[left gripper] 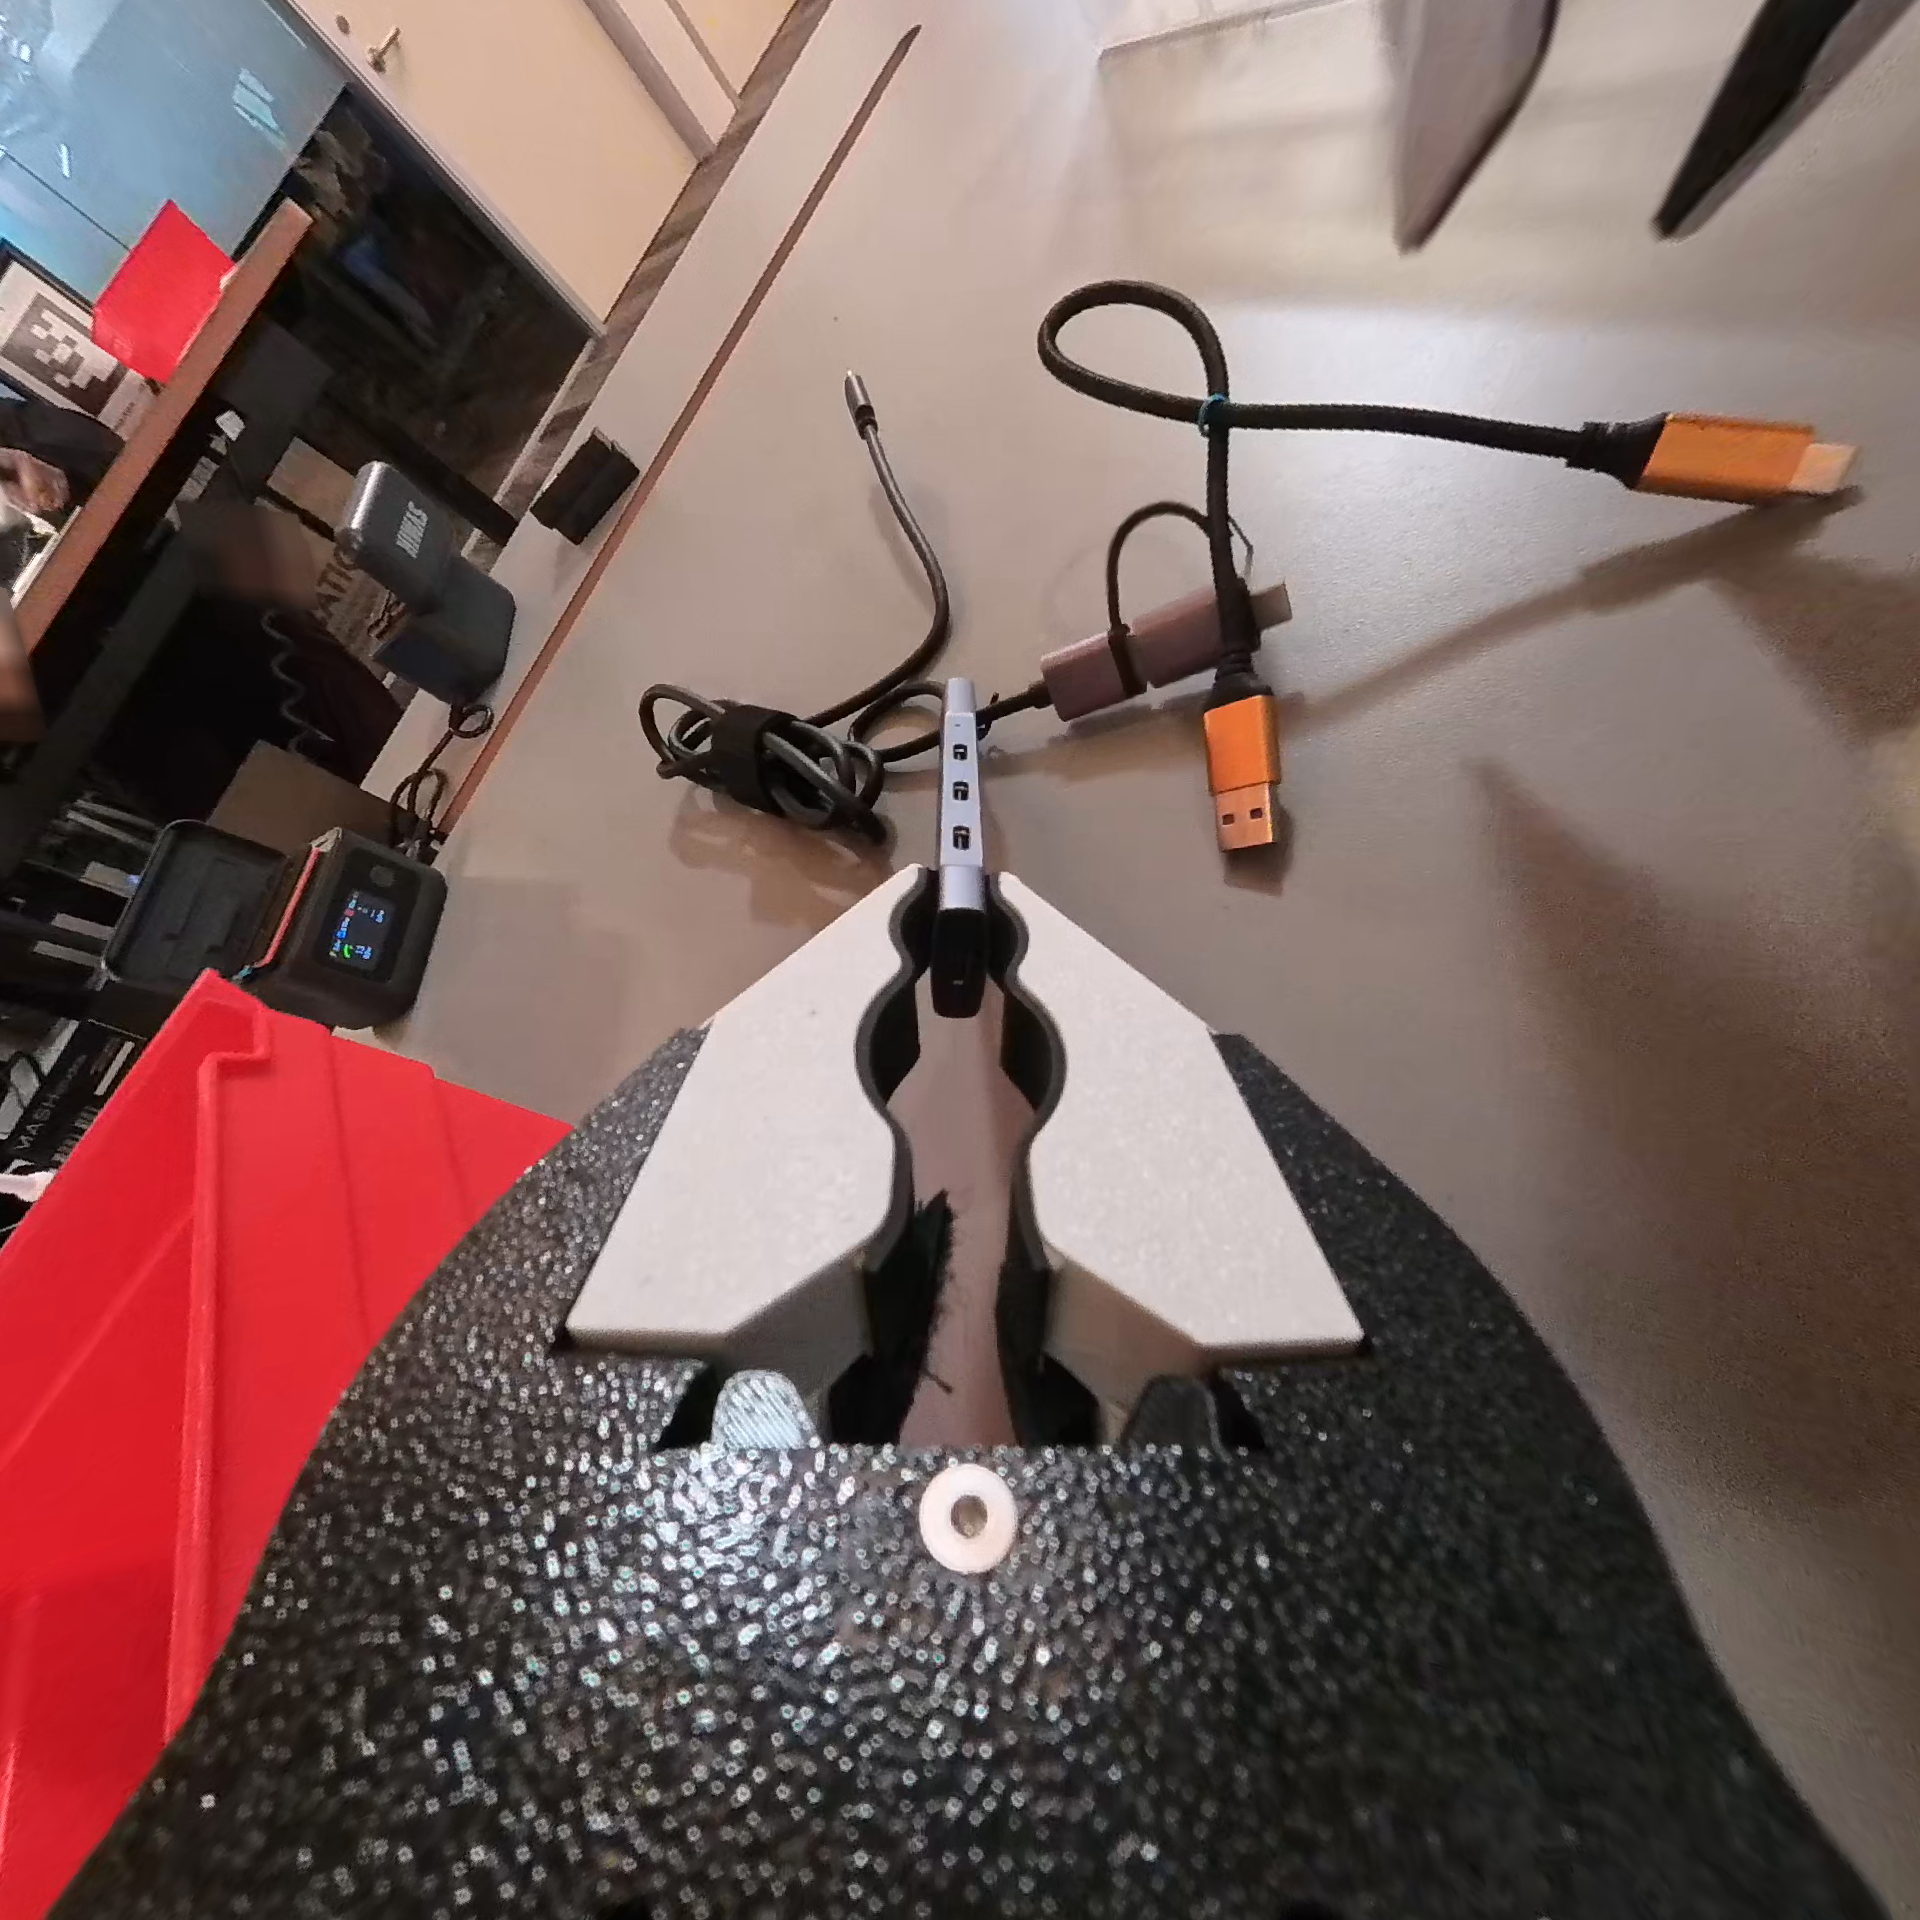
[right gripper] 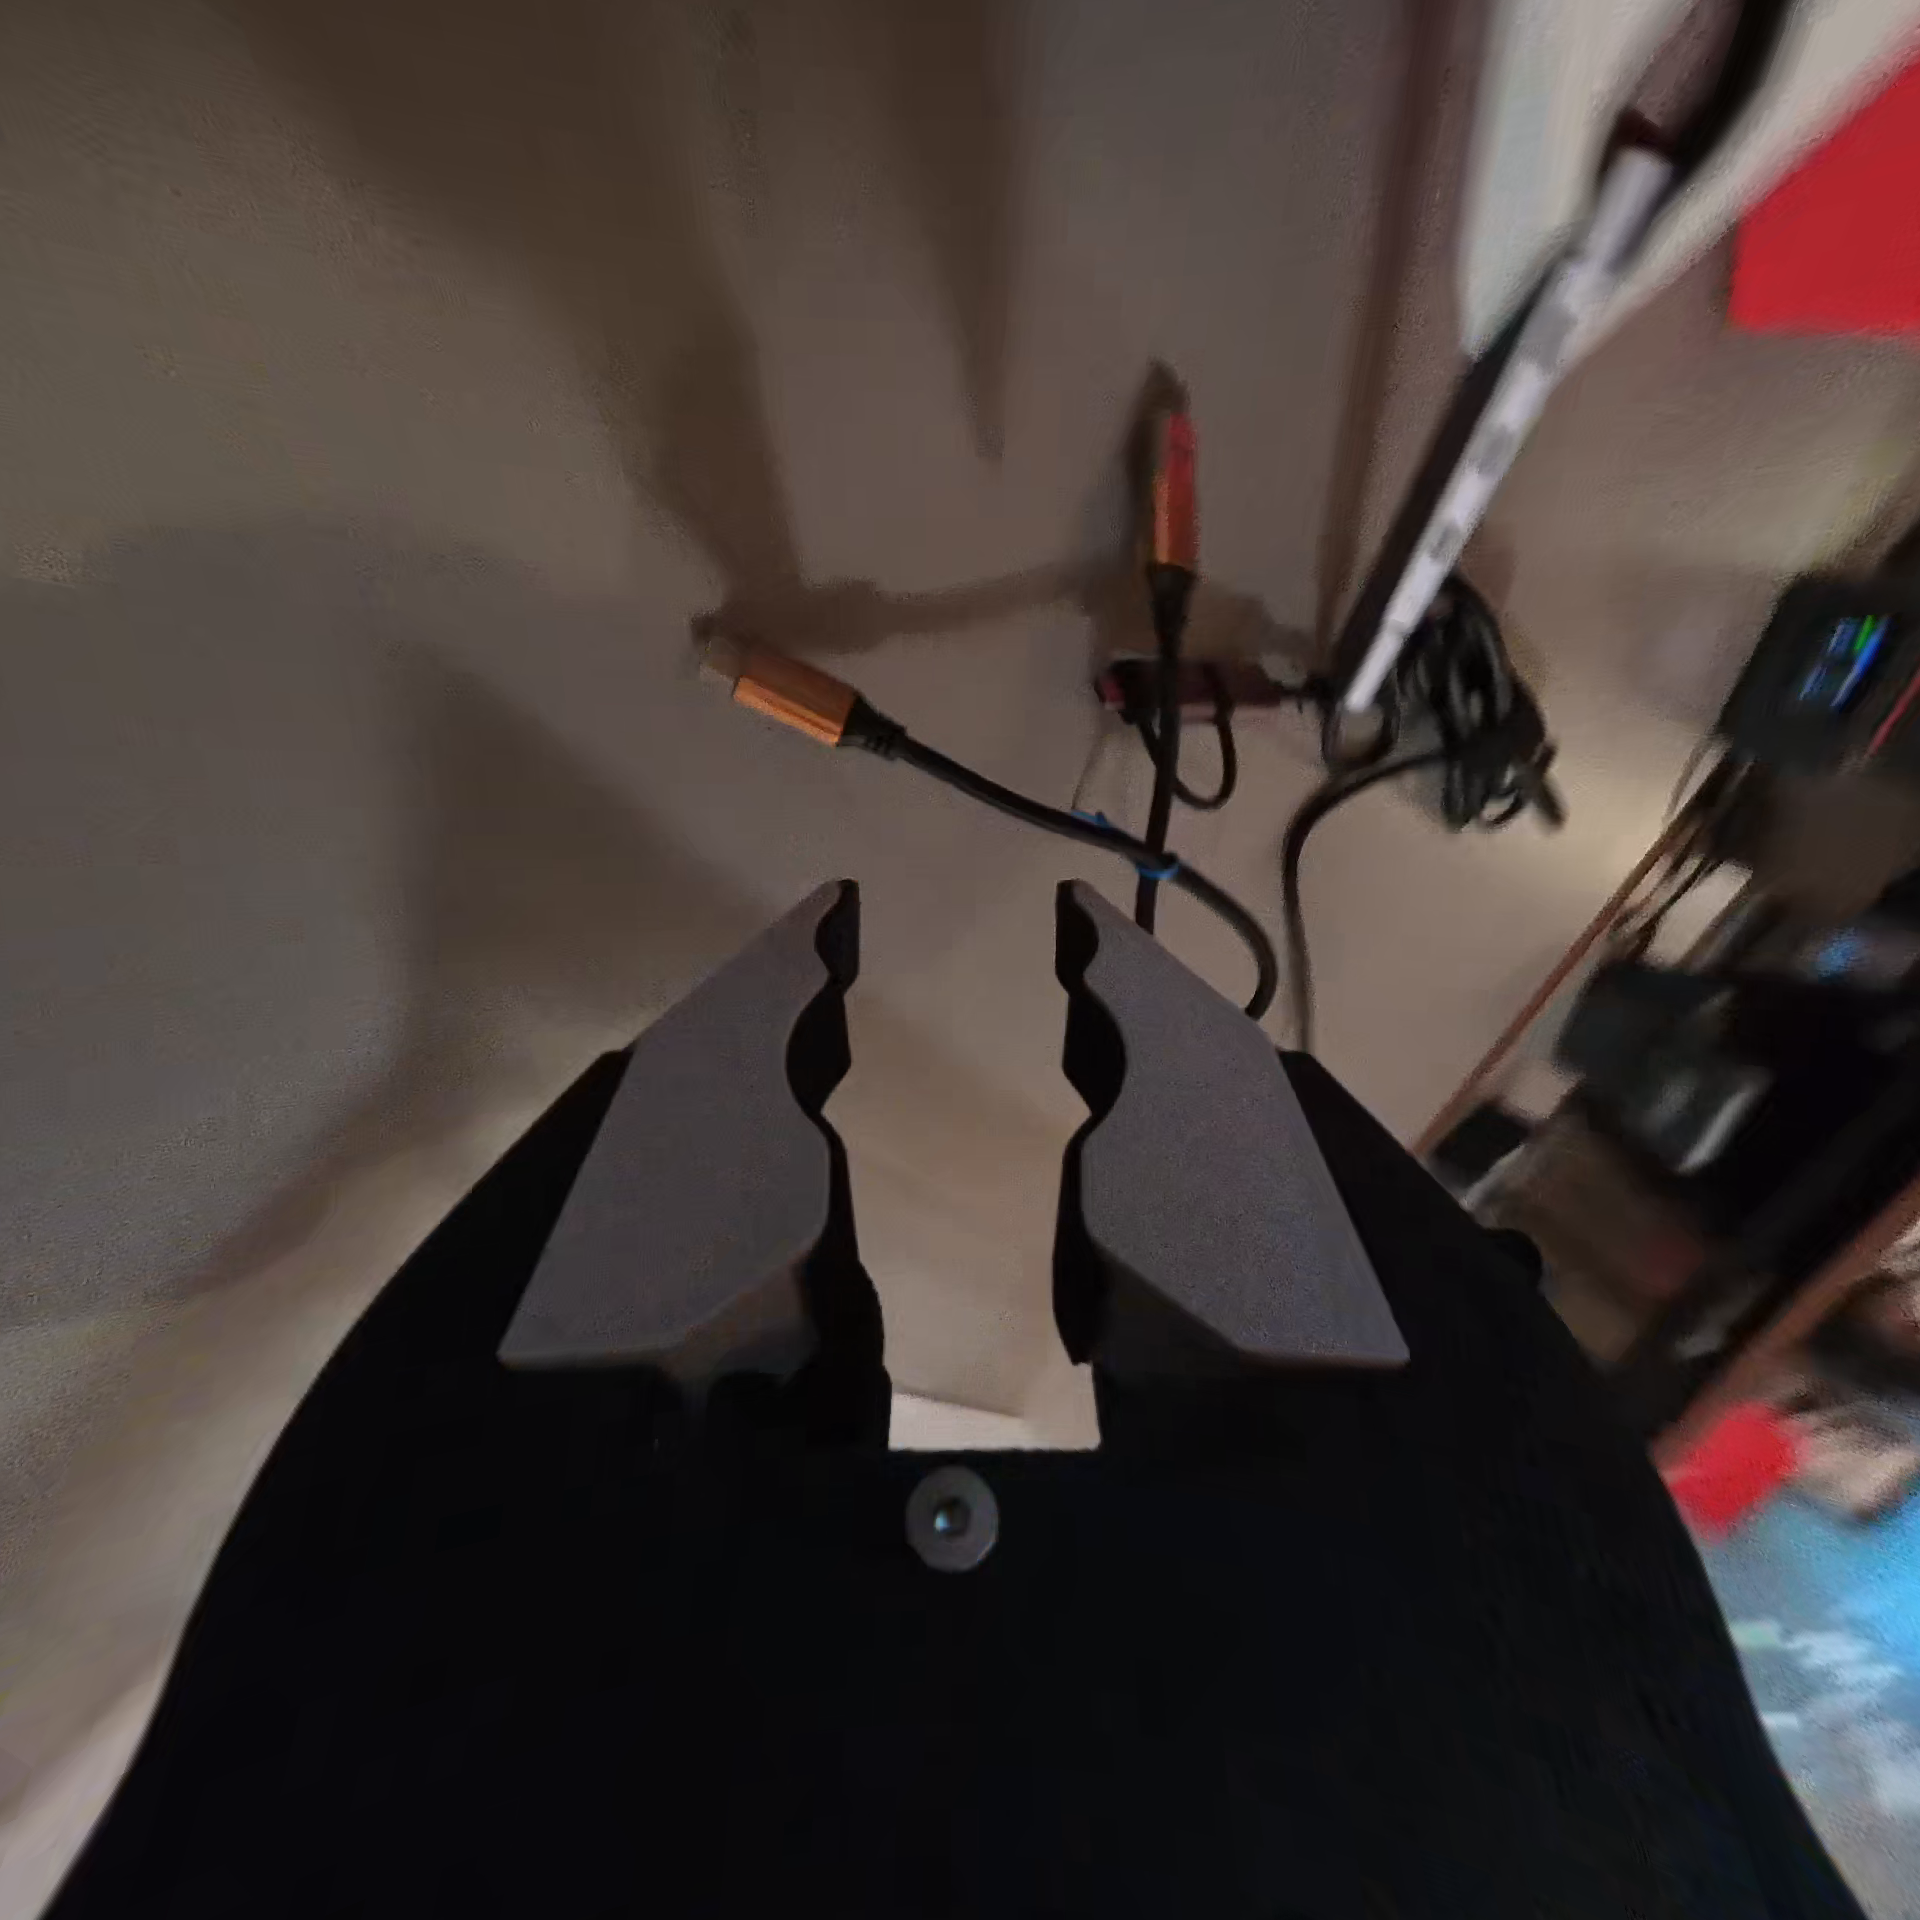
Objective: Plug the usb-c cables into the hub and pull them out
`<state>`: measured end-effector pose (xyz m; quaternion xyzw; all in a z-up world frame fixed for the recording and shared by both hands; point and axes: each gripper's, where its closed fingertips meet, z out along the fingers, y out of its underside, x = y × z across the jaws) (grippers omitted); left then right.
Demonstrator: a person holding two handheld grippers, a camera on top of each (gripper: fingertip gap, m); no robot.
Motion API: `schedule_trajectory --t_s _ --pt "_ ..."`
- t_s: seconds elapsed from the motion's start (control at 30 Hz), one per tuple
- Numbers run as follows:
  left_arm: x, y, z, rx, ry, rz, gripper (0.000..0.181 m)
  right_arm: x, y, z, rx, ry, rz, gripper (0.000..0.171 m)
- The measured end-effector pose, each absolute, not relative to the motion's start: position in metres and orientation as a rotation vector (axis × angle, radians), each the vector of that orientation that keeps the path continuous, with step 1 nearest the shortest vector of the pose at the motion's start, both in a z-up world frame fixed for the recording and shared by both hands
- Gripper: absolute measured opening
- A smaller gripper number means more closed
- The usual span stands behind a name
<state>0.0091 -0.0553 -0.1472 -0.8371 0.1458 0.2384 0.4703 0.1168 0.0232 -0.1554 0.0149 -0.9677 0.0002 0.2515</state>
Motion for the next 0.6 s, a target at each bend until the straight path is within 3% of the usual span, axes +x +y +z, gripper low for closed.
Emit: schedule_trajectory --t_s 0.03,0.23,0.33,0.37,0.43,0.6 --pt "0.009 -0.055 -0.147 -2.051 0.361 0.587 0.007 0.114 0.024 -0.160 0.174 -2.630 -0.039 0.036" --pt "0.010 -0.056 -0.148 -2.051 0.380 0.602 0.007 0.101 0.009 -0.175 0.632 -2.586 -0.106 0.038" --pt "0.010 -0.056 -0.147 -2.051 0.381 0.603 0.007 0.098 0.012 -0.183 0.681 -2.582 -0.182 0.028" --pt "0.010 -0.056 -0.147 -2.051 0.381 0.603 0.007 0.098 0.012 -0.184 0.633 -2.592 -0.181 0.011" --pt "0.010 -0.056 -0.147 -2.052 0.379 0.603 0.007 0.092 0.015 -0.180 0.463 -2.600 -0.178 0.004" --pt "0.008 -0.056 -0.146 -2.056 0.363 0.624 0.007 0.083 0.052 -0.163 -0.404 -2.558 -0.287 0.001"
